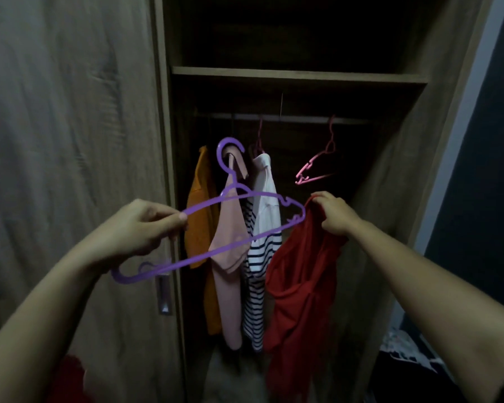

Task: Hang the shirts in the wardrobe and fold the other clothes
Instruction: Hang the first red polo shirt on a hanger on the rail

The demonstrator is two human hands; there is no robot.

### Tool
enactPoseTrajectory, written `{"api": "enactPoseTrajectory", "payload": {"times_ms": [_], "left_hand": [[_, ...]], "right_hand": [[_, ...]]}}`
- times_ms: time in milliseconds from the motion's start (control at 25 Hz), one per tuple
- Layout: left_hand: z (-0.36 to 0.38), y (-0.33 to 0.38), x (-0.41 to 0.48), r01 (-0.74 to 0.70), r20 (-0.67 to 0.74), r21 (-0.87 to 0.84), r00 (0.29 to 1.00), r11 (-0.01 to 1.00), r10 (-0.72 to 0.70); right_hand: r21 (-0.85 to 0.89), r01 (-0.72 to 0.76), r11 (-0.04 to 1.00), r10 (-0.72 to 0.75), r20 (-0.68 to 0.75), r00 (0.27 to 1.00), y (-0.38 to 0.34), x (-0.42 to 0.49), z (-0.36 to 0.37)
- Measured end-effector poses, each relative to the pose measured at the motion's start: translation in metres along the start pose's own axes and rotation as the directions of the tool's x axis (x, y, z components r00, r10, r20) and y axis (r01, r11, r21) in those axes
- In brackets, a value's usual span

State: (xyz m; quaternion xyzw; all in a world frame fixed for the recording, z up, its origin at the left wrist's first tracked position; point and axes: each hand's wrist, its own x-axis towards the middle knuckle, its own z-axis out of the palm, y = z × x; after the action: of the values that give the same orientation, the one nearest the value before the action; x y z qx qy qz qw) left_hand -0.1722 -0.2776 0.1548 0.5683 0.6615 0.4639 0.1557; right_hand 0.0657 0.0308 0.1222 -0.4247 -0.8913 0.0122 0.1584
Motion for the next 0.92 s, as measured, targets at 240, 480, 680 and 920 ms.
{"api": "enactPoseTrajectory", "payload": {"times_ms": [240,480,680,920], "left_hand": [[0.05,-0.031,0.013,-0.262,-0.046,0.343,0.955,0.902,0.295],[0.096,-0.08,0.014,-0.449,-0.357,0.092,0.818,0.889,0.451],[0.096,-0.07,0.023,-0.331,-0.525,0.63,0.485,0.703,0.699],[0.184,-0.113,-0.002,-0.325,-0.389,0.693,0.583,0.643,0.714]], "right_hand": [[-0.014,0.265,0.964,-0.265,-0.013,0.964,-0.07,-0.014,-0.014],[-0.143,0.499,0.854,-0.519,-0.213,0.828,-0.095,-0.036,-0.046],[-0.443,0.494,0.748,-0.661,-0.429,0.616,-0.088,-0.026,-0.068],[-0.293,0.478,0.828,-0.551,-0.587,0.593,-0.075,-0.03,-0.083]]}}
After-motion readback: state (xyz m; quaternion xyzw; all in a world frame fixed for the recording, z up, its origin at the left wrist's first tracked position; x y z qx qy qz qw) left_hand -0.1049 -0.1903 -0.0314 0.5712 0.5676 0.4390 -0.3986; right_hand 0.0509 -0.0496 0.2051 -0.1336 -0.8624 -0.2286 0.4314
